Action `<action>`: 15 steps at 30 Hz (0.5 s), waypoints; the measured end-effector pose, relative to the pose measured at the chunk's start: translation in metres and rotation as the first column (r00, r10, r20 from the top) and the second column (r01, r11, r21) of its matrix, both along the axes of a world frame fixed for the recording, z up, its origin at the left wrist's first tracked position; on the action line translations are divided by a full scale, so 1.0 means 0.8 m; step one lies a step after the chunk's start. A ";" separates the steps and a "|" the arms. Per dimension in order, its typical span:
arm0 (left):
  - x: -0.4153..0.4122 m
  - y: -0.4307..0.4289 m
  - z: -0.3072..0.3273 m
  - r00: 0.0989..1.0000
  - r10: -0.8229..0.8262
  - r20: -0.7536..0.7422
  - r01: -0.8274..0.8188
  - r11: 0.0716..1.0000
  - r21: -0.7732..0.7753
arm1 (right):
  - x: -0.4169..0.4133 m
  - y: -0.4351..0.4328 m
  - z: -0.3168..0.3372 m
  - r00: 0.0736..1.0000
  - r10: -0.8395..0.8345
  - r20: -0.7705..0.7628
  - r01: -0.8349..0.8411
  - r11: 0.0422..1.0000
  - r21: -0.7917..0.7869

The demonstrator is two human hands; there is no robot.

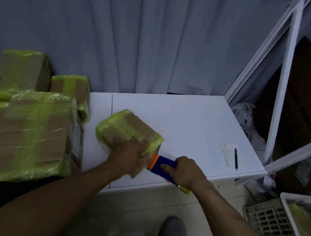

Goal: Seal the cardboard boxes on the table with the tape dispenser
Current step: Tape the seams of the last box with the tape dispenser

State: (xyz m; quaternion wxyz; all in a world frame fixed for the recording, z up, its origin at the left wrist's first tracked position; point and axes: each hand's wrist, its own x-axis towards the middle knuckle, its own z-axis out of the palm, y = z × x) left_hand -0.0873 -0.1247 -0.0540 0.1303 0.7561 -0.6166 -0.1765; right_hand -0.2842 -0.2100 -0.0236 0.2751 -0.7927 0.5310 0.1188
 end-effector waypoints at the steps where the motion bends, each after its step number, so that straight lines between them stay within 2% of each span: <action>1: 0.003 0.002 0.001 1.000 -0.005 -0.019 0.005 1.000 -0.010 | -0.007 0.000 0.002 0.999 -0.037 0.022 0.037 0.999 0.020; 5: 0.014 0.021 0.005 0.993 0.069 -0.097 -0.079 0.991 -0.109 | -0.046 0.002 0.021 0.980 -0.170 0.102 0.161 0.983 0.093; 7: 0.012 0.030 0.010 0.998 0.048 -0.030 -0.052 0.990 -0.134 | -0.067 0.007 0.040 0.932 -0.273 0.237 0.236 0.956 0.173; 9: 0.008 0.041 0.014 0.999 0.037 0.021 -0.035 0.993 -0.111 | -0.082 0.016 0.060 0.833 -0.396 0.387 0.298 0.910 0.288; 11: 0.005 0.050 0.010 0.999 0.001 -0.037 -0.006 0.990 -0.142 | -0.089 0.026 0.079 0.724 -0.482 0.493 0.326 0.870 0.371; 15: 0.017 0.053 0.017 0.970 0.110 -0.219 -0.108 0.994 0.019 | -0.081 0.051 0.103 0.481 -0.644 0.595 0.337 0.762 0.553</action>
